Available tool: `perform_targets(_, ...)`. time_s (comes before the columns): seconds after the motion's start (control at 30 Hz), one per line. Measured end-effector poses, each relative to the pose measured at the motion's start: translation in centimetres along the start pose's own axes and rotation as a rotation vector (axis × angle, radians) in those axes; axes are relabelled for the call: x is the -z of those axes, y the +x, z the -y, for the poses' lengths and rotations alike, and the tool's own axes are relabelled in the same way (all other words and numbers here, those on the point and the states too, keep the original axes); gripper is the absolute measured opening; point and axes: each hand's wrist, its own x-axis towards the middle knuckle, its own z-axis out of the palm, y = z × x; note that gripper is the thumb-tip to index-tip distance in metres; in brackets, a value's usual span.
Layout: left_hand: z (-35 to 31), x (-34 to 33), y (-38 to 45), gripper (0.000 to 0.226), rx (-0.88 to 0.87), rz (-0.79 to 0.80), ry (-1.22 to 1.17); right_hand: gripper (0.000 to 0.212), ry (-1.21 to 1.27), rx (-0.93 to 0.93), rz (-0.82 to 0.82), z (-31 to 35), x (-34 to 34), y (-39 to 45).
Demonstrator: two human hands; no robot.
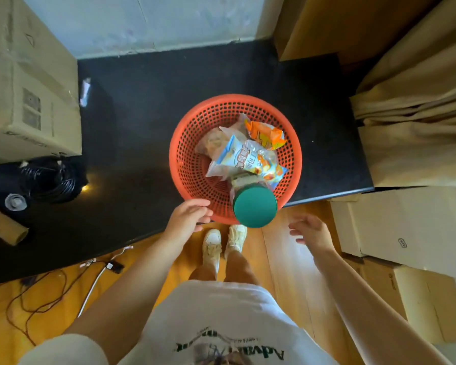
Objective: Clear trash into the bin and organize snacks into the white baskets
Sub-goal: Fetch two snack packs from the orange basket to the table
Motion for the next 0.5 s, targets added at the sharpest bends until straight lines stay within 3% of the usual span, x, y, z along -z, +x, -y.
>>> perform_targets(0.27,-5.1,-5.3,6.1,0.016,0.023,0.062,-0.108,0.026,-0.119,0.326,-0.135,10.4,-0.9,9.5)
perform_targets(0.4,-6.5,-7.4,8.2,0.003,0.052,0.084,-0.094,0.027,-0.188,0.391,-0.109,15.4,-1.4,13.0)
perform_targets(0.5,-7.3,-8.5,9.0,0.033,0.112,0.046,-0.08,0.026,-0.323,0.448,0.011,17.2,-2.6,14.5)
